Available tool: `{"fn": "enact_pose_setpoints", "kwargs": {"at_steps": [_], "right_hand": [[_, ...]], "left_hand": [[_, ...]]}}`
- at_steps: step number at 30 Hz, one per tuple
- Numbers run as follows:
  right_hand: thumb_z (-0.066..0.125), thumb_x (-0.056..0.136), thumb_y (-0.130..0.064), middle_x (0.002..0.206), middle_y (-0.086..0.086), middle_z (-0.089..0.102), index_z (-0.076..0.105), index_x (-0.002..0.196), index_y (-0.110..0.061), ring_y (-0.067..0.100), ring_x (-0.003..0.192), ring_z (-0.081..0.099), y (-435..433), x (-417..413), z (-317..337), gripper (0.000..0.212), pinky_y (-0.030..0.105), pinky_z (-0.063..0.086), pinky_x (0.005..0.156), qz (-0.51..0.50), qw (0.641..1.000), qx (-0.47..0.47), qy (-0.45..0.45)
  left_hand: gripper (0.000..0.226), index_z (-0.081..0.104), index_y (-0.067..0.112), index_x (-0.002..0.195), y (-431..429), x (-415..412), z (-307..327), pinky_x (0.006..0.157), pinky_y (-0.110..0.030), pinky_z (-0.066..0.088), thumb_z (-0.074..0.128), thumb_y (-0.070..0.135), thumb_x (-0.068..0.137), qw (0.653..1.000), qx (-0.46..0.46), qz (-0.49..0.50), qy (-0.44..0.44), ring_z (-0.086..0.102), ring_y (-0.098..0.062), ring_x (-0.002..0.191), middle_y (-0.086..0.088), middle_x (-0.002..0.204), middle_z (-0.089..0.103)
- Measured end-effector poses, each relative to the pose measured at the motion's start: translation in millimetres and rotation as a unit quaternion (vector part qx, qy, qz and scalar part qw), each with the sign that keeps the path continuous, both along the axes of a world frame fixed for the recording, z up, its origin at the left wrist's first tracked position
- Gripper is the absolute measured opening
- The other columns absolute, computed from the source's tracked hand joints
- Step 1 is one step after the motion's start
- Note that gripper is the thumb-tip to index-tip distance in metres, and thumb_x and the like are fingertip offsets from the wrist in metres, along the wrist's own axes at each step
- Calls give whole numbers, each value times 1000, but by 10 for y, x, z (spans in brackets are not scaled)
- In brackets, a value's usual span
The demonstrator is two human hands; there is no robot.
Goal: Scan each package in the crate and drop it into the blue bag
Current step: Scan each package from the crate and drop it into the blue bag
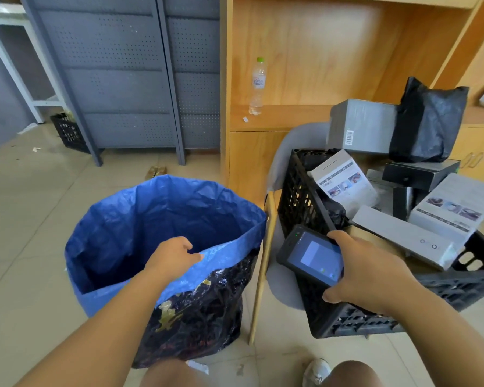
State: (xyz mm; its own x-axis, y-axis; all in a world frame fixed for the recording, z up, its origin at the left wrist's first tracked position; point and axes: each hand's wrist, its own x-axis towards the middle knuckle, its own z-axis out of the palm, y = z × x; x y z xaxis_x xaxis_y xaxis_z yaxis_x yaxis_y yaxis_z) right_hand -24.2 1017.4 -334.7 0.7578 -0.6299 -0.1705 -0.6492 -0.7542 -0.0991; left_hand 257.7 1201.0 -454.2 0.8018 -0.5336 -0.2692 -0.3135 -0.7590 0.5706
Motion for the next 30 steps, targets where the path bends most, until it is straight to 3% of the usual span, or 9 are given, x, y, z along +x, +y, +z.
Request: {"fn": "enact_pose_setpoints", "kwargs": {"at_steps": [6,10,15,20,24,27,30], "right_hand": [[76,49,-54,96,-11,47,34,122,-31,15,82,50,-270,-333,4,87,32,50,64,-38,999,-7,-38],[75,49,-59,98,-9,48,31,121,-34,16,82,50,-488,-713,-7,88,31,47,63,-85,995,-12,-58],[76,48,-57,96,-10,45,32,123,-34,15,80,51,-782,-1243,69,90,31,49,63,-155,983,-23,-95],[80,51,-48,94,-7,45,34,128,-29,18,78,49,-1091,-1730,67,92,31,41,59,-231,962,-43,-139],[78,49,-46,90,-5,50,39,117,-30,18,72,53,-1252,-2037,-33,80,37,50,58,-279,942,-37,-185],[78,48,-45,85,-9,47,38,114,-30,16,71,52,-1321,-2182,-101,78,39,52,60,-300,935,-35,-188],[78,48,-46,86,-13,45,37,116,-32,13,72,51,-1374,-2252,-142,80,37,51,60,-313,931,-27,-185]], "left_hand": [[25,61,26,95,-440,-419,214,69,-30,47,67,45,81,997,-10,-82,-2,60,-10,80,10,99,62],[23,61,31,97,-903,-823,475,73,-27,44,69,46,82,983,-88,-162,-2,58,-1,91,17,96,62],[22,62,34,99,-1588,-1406,754,74,-21,46,69,47,81,958,-140,-248,-37,59,3,87,19,91,65],[36,59,26,118,-2291,-1919,797,92,-35,47,65,37,85,920,-119,-353,-120,57,-15,106,7,116,60],[60,41,22,141,-2732,-2264,735,101,-35,36,64,31,86,886,-117,-422,-153,38,-22,128,1,141,40],[70,28,25,148,-2926,-2450,669,109,-39,29,63,24,88,837,-97,-500,-200,23,-24,135,3,149,30],[70,26,26,149,-3056,-2564,621,109,-38,29,61,23,89,802,-78,-540,-243,22,-23,135,4,151,29]]}}
